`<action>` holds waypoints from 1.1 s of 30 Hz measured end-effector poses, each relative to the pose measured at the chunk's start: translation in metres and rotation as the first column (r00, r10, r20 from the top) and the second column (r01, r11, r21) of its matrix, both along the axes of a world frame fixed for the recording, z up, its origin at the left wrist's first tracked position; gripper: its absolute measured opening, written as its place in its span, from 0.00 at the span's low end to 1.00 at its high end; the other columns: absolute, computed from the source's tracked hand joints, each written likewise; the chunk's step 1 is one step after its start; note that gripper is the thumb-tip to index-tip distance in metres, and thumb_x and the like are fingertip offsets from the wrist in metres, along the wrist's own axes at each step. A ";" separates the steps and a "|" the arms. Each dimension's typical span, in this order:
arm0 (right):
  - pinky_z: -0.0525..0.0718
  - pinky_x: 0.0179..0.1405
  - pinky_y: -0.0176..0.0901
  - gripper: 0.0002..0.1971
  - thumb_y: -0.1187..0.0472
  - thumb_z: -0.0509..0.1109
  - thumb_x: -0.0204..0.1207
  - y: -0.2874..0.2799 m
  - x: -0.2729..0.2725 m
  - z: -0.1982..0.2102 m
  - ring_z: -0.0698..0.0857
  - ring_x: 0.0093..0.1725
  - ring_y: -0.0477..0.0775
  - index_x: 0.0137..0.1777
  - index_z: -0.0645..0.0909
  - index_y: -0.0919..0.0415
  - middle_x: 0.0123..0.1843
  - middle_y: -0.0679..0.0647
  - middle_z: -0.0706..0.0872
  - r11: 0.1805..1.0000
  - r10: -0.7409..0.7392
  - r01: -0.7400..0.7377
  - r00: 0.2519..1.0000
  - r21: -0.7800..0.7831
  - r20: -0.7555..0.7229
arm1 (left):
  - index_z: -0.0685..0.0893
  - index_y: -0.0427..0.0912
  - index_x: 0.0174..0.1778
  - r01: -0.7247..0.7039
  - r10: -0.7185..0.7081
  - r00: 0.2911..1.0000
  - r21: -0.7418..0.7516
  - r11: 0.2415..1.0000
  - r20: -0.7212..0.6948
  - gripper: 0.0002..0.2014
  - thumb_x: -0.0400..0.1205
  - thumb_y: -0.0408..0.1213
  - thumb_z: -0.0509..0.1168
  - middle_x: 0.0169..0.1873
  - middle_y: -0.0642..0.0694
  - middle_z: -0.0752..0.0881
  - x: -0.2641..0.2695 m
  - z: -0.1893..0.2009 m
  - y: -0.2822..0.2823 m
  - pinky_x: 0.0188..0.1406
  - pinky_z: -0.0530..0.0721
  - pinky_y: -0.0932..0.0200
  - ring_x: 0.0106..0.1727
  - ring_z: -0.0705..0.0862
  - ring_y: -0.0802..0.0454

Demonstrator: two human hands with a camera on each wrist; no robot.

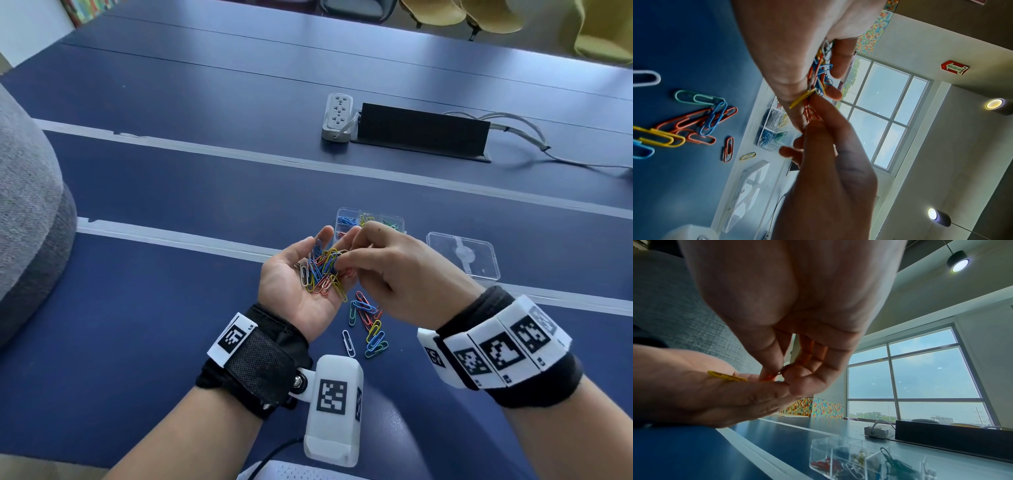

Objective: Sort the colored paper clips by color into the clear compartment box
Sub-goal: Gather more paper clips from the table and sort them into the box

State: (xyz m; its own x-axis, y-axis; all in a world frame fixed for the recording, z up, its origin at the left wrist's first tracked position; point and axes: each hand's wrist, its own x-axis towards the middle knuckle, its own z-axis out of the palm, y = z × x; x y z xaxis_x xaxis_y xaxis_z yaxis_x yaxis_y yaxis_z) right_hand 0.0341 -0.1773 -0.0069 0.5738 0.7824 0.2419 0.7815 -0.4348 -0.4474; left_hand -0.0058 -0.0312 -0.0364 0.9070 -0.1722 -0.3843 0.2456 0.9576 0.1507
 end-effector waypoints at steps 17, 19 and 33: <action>0.86 0.33 0.55 0.11 0.55 0.59 0.77 -0.004 -0.004 -0.011 0.84 0.44 0.55 0.47 0.83 0.53 0.51 0.47 0.82 0.995 -0.057 0.061 0.997 -0.072 0.053 | 0.83 0.37 0.44 0.013 -0.013 1.000 0.024 1.000 -0.016 0.11 0.76 0.37 0.56 0.59 0.28 0.85 -0.006 -0.008 0.001 0.40 0.86 0.50 0.48 0.88 0.36; 0.86 0.31 0.54 0.12 0.53 0.57 0.78 -0.004 -0.005 -0.011 0.84 0.44 0.55 0.47 0.82 0.54 0.51 0.47 0.82 0.995 -0.066 0.071 0.995 -0.067 0.069 | 0.83 0.36 0.44 0.009 -0.009 1.000 0.017 1.000 -0.016 0.11 0.75 0.36 0.57 0.59 0.27 0.85 -0.005 -0.009 0.001 0.40 0.87 0.48 0.48 0.88 0.36; 0.83 0.52 0.50 0.08 0.61 0.67 0.76 0.017 0.038 -0.002 0.85 0.47 0.56 0.47 0.88 0.55 0.46 0.54 0.90 0.894 -0.434 0.410 0.893 -0.180 -0.121 | 0.82 0.35 0.45 -0.084 0.083 0.994 0.000 0.997 -0.073 0.16 0.84 0.39 0.52 0.54 0.28 0.86 -0.004 -0.016 0.011 0.61 0.80 0.38 0.60 0.84 0.31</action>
